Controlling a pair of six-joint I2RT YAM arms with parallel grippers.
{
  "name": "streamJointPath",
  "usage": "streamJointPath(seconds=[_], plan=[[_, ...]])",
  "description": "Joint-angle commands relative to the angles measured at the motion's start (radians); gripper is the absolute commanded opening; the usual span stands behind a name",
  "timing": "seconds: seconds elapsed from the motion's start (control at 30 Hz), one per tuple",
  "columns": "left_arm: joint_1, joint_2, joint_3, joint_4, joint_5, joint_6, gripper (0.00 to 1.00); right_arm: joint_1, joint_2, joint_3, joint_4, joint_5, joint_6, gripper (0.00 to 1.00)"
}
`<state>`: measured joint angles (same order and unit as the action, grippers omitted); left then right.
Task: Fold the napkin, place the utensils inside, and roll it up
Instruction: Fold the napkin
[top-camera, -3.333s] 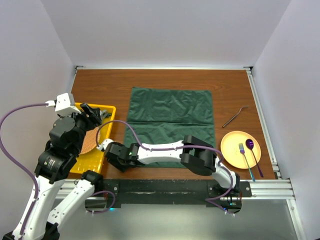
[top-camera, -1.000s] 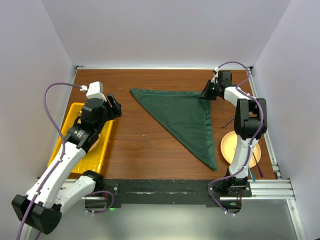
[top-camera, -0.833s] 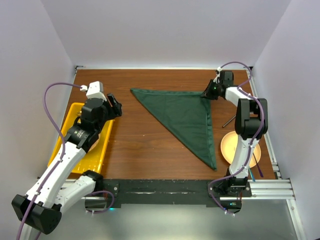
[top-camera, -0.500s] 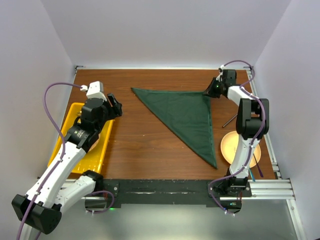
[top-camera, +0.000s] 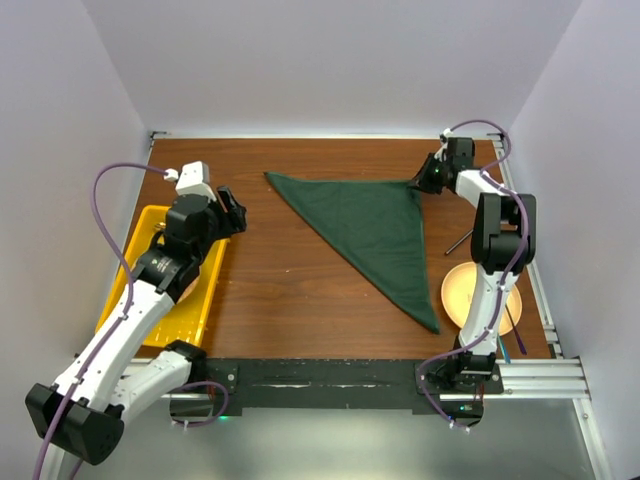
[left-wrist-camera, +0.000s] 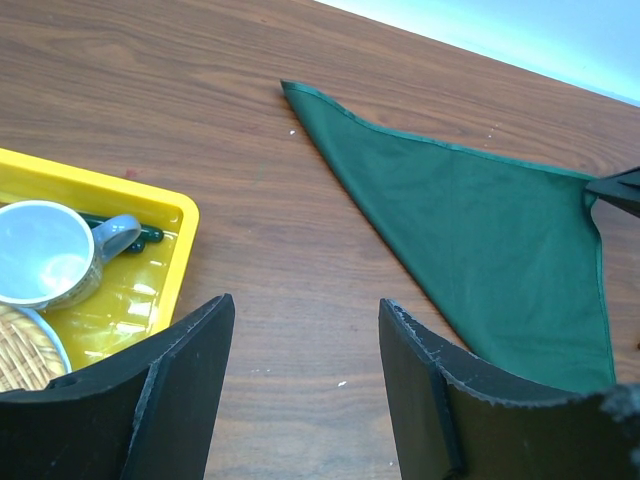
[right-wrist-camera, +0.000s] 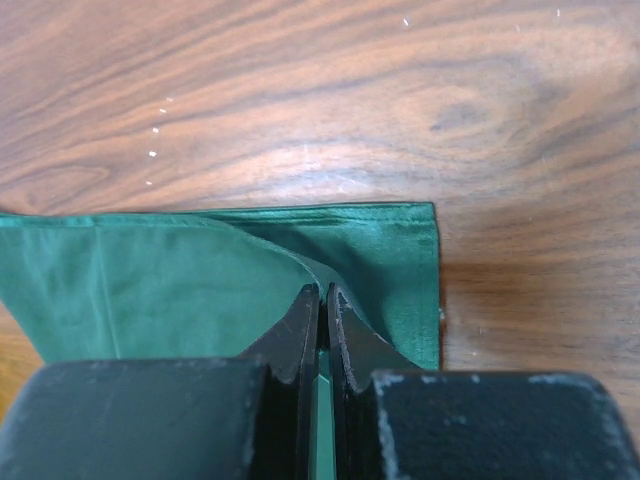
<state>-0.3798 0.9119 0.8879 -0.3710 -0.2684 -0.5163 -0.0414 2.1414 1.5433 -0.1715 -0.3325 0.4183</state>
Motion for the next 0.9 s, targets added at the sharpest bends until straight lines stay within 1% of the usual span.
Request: streamJointPath(seconds=[0.0,0.07,0.1,0.13,0.17,0.2,0.27,0.3,0.33,0.37,0.4,0.43,0.47,0.5,0.53,0.57,0.6,0.63,0.67,0.7,0.73,0.77,0.8,0.87], plan=[[0.004,0.008,-0.001,0.066,0.021,-0.01,0.65,-0.003,0.003,0.04,0.018,-0.014,-0.012,0.0],[0.004,0.015,-0.006,0.079,0.046,-0.005,0.65,-0.003,0.006,0.043,0.012,-0.01,-0.016,0.0],[0.004,0.028,-0.007,0.092,0.055,-0.005,0.65,-0.003,0.011,0.047,0.006,-0.005,-0.019,0.02],[0.004,0.036,-0.01,0.099,0.076,-0.007,0.65,-0.002,0.014,0.055,-0.018,0.0,-0.032,0.16],[0.004,0.045,-0.013,0.11,0.093,-0.007,0.65,-0.003,0.014,0.076,-0.042,0.021,-0.044,0.24],[0.004,0.065,-0.015,0.142,0.115,-0.007,0.64,-0.003,0.006,0.086,-0.061,0.048,-0.059,0.34],[0.004,0.093,-0.018,0.181,0.165,-0.024,0.61,-0.002,-0.005,0.135,-0.133,0.111,-0.111,0.59],[0.004,0.125,-0.017,0.235,0.178,-0.033,0.6,0.001,-0.009,0.161,-0.179,0.166,-0.134,0.64],[0.004,0.145,-0.026,0.271,0.217,-0.054,0.58,0.005,-0.027,0.179,-0.239,0.19,-0.163,0.66],[0.004,0.165,-0.029,0.309,0.233,-0.063,0.56,0.009,-0.049,0.187,-0.255,0.216,-0.174,0.69],[0.002,0.214,-0.032,0.404,0.244,-0.073,0.53,0.027,-0.07,0.187,-0.276,0.242,-0.185,0.71],[0.002,0.241,-0.043,0.455,0.264,-0.089,0.47,0.034,-0.121,0.184,-0.327,0.312,-0.191,0.72],[0.002,0.27,-0.047,0.565,0.299,-0.093,0.44,0.037,-0.144,0.17,-0.36,0.331,-0.179,0.73],[0.001,0.342,-0.049,0.61,0.316,-0.093,0.41,0.082,-0.172,0.149,-0.384,0.348,-0.165,0.72],[0.001,0.381,-0.021,0.641,0.365,-0.1,0.35,0.103,-0.239,0.117,-0.414,0.377,-0.127,0.72],[0.002,0.424,0.005,0.685,0.382,-0.097,0.32,0.121,-0.27,0.041,-0.428,0.398,-0.106,0.72],[0.001,0.508,0.058,0.705,0.405,-0.087,0.29,0.167,-0.311,-0.01,-0.436,0.414,-0.089,0.72],[-0.001,0.554,0.089,0.724,0.419,-0.085,0.25,0.188,-0.348,-0.069,-0.421,0.414,-0.061,0.72],[-0.001,0.599,0.121,0.737,0.432,-0.082,0.23,0.207,-0.432,-0.186,-0.413,0.414,-0.043,0.72],[-0.001,0.683,0.182,0.738,0.437,-0.061,0.22,0.237,-0.475,-0.248,-0.404,0.415,-0.015,0.71],[-0.001,0.721,0.216,0.724,0.431,-0.054,0.19,0.253,-0.515,-0.306,-0.39,0.409,0.017,0.69],[-0.001,0.758,0.247,0.704,0.428,-0.045,0.17,0.262,-0.599,-0.403,-0.396,0.415,0.034,0.66],[-0.001,0.821,0.293,0.701,0.413,-0.018,0.14,0.273,-0.636,-0.448,-0.401,0.42,0.054,0.62],[-0.001,0.875,0.333,0.672,0.391,-0.004,0.12,0.273,-0.746,-0.564,-0.427,0.406,0.083,0.6]])
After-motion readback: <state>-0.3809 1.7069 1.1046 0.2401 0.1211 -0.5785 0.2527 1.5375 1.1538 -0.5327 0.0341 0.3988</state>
